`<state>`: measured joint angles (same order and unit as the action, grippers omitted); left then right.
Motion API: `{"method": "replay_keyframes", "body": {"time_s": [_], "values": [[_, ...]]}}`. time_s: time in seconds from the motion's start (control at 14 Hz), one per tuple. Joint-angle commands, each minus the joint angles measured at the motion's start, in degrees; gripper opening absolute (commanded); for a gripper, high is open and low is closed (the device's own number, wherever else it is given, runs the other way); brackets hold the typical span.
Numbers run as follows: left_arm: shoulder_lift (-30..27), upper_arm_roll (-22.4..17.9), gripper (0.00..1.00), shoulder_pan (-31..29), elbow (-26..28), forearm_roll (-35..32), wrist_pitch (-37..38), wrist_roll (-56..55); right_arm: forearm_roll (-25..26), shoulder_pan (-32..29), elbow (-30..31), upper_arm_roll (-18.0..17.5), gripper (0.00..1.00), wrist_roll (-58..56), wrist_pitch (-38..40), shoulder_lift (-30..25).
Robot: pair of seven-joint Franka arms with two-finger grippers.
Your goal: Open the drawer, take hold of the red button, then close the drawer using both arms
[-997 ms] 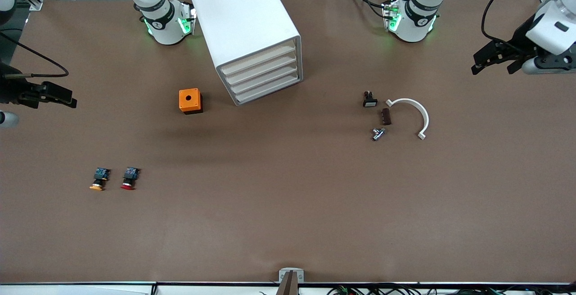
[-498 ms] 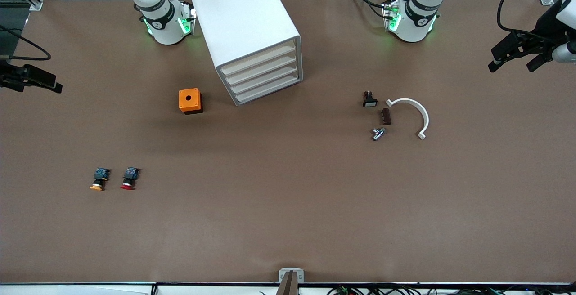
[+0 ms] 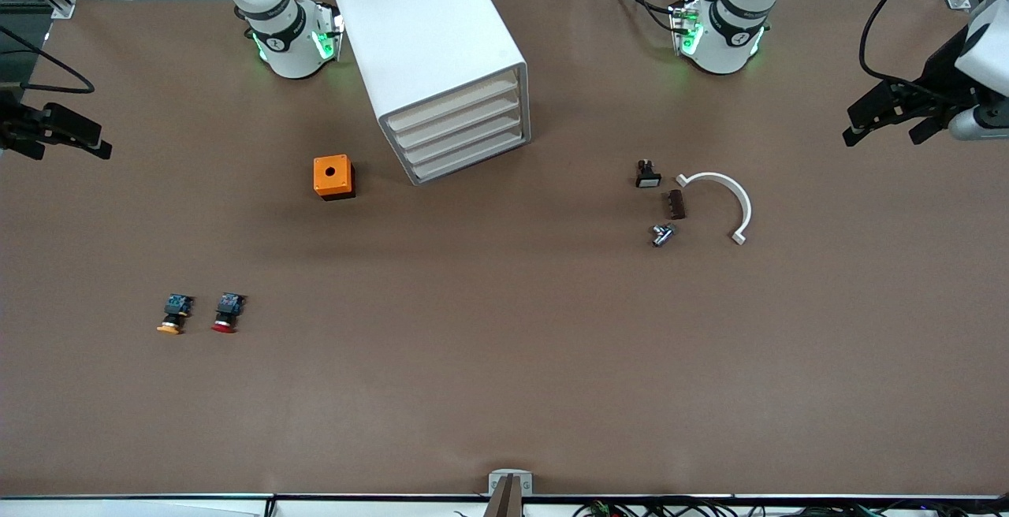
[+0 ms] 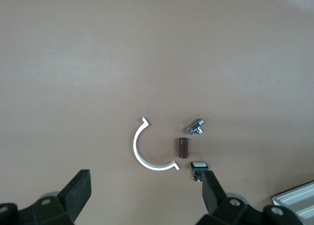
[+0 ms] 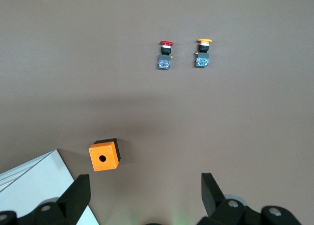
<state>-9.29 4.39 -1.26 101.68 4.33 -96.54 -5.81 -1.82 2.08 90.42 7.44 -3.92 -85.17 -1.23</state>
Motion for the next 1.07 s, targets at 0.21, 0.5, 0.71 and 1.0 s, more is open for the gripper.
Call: {"method": "replay_keyframes", "body": {"time_s": [0.21,0.5,0.71,1.0], "values": [[0.1,0.3,1.0,-0.3,-2.7,-1.8,2.4,-0.2,0.4,2.4,8.8,2.3,1.0,-0.8,-4.7,-7.1],[0.8,0.4,1.0,-0.2,-4.6,-1.8,4.6,-0.2,0.5,-1.1,8.7,-1.5,1.0,-1.3,-4.7,-7.7],[1.0,0.4,1.0,-0.3,-4.6,-1.8,4.6,-0.2,2.3,-1.1,8.7,-1.6,1.0,-2.2,-4.9,-7.8],[1.1,0.4,1.0,-0.4,-4.6,-1.8,4.6,-0.1,3.2,-1.6,8.7,-1.5,1.0,-3.7,-5.5,-7.8]]}}
